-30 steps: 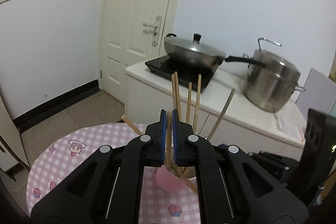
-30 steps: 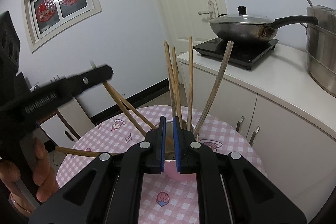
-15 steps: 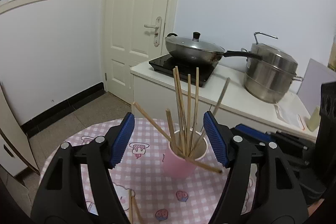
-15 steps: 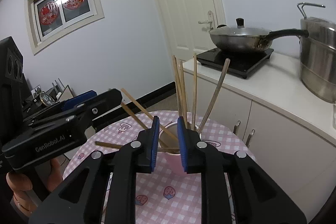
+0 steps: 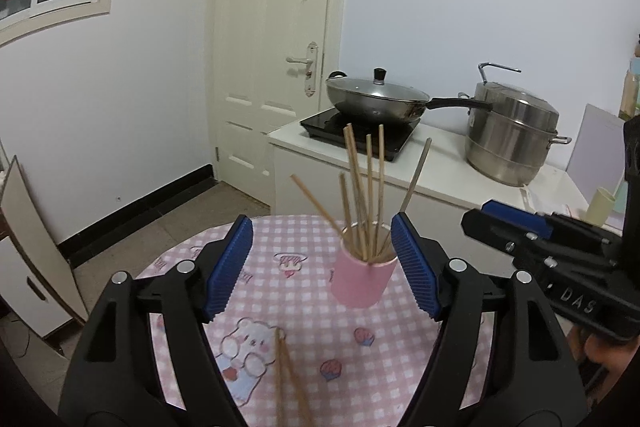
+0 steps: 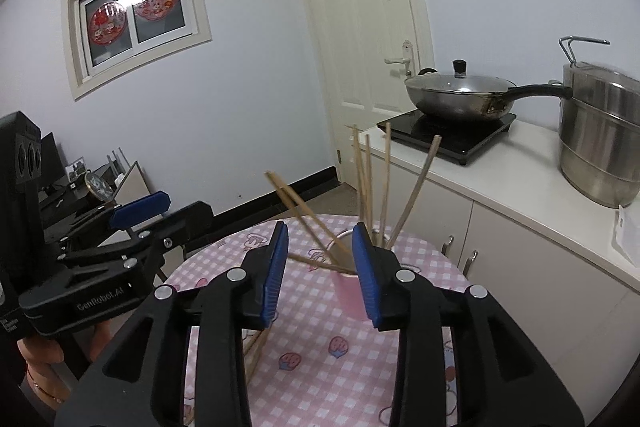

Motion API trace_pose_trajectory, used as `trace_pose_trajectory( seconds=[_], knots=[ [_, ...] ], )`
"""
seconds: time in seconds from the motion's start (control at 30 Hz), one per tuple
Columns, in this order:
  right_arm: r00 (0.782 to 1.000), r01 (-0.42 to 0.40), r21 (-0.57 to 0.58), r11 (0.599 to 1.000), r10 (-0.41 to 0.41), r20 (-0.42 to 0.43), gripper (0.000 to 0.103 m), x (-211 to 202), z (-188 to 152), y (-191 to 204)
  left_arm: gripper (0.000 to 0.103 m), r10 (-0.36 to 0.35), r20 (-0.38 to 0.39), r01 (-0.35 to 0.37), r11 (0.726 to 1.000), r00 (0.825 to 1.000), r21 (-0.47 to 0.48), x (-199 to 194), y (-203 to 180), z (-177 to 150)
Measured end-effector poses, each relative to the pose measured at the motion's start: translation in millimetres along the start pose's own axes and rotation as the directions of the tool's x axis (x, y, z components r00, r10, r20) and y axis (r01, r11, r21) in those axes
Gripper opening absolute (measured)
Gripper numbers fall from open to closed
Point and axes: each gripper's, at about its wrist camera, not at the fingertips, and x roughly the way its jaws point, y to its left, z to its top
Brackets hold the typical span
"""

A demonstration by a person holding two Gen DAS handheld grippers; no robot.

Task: Organize utensils
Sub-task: 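Open the left gripper over the pink cup while the right gripper opens too, then move both grippers back to the pile and close the right gripper on a chopstick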

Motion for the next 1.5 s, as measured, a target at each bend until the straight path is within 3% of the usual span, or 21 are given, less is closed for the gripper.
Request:
trace_pose_trajectory(
  seconds=[0.43,0.7,0.87,1.1,1.3,1.5],
  knots=[
    [0.994,-0.061,-0.07,0.996,0.054,-0.1,0.033,10,-32,56,0.073,0.055,-0.124,-0.055,0.998,0.991,-0.001,-29,42,-44],
    [0.971,-0.1,-0.116,0.988,0.071,-0.23,0.033,47,-66,87,0.077,0.086,-0.254,-0.08,0.996,0.963,0.033,-9,70,-85],
    [0.943,-0.075,-0.139,0.987,0.025,-0.332,0.033,78,-91,97,0.077,0.088,-0.355,-0.086,0.996,0.931,0.024,17,84,-114],
    [0.879,-0.055,-0.101,0.993,0.0,-0.477,0.033,128,-125,90,0.077,0.077,-0.444,-0.093,0.996,0.893,-0.015,46,107,-142],
    [0.84,-0.042,-0.083,0.996,-0.01,-0.542,0.033,154,-140,87,0.077,0.079,-0.474,-0.107,0.994,0.877,-0.032,61,120,-152],
    [0.826,-0.046,-0.105,0.993,-0.021,-0.564,0.03,164,-143,87,0.077,0.077,-0.489,-0.115,0.992,0.869,-0.048,71,128,-156]
  ],
)
